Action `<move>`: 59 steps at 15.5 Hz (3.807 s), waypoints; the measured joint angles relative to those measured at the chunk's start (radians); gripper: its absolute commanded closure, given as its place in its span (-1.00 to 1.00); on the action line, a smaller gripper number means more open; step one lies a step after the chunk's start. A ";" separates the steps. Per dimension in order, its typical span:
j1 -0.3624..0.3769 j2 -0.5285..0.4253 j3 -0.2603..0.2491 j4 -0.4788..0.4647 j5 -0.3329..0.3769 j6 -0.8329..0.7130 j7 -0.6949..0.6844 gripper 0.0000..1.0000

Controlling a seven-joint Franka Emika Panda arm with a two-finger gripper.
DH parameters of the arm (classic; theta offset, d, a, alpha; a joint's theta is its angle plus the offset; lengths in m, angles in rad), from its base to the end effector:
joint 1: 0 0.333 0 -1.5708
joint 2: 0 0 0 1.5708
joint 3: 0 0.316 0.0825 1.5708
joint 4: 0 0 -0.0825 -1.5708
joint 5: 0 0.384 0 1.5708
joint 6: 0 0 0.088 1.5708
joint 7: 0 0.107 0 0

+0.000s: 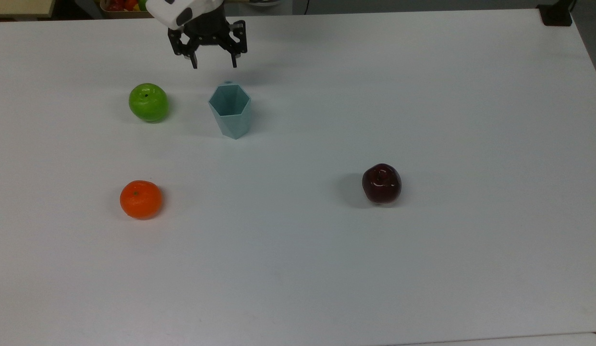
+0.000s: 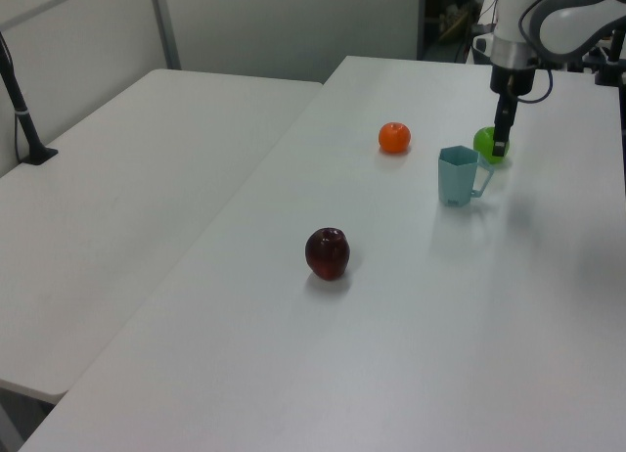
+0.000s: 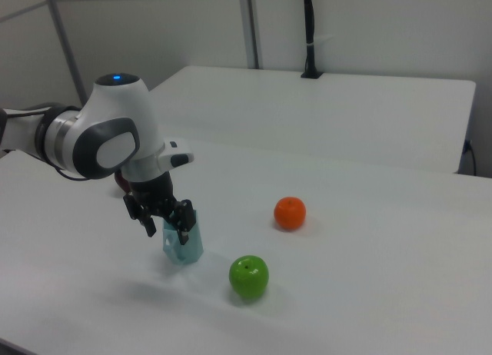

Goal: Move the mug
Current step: 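Move the open gripper over the light-blue mug and lower onto its rim, then close the gripper on the rim of the light-blue mug, then drag the held mug across the table toward the orange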

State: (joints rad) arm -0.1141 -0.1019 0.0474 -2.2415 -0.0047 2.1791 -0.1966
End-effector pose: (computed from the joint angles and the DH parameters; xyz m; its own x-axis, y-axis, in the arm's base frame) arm 0.5089 -0.0339 0.4149 0.9905 0.1322 0.0369 0.1317 -0.9912 0.0163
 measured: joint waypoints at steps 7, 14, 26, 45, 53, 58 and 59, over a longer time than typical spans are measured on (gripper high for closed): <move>0.038 0.055 0.001 -0.029 0.000 0.078 0.000 -0.49; 0.039 0.077 0.001 -0.035 0.000 0.124 0.000 -0.13; 0.039 0.079 0.001 -0.046 0.000 0.124 0.000 0.45; 0.035 0.116 -0.005 0.122 0.000 0.150 0.201 0.58; 0.037 0.363 -0.005 0.366 0.000 0.150 0.239 0.57; 0.039 0.412 -0.004 0.400 -0.017 0.150 0.239 0.35; 0.039 0.413 -0.004 0.401 -0.023 0.150 0.239 0.24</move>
State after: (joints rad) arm -0.0752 0.3111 0.0432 -1.8406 -0.0272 2.3293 0.0420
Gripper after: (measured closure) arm 0.749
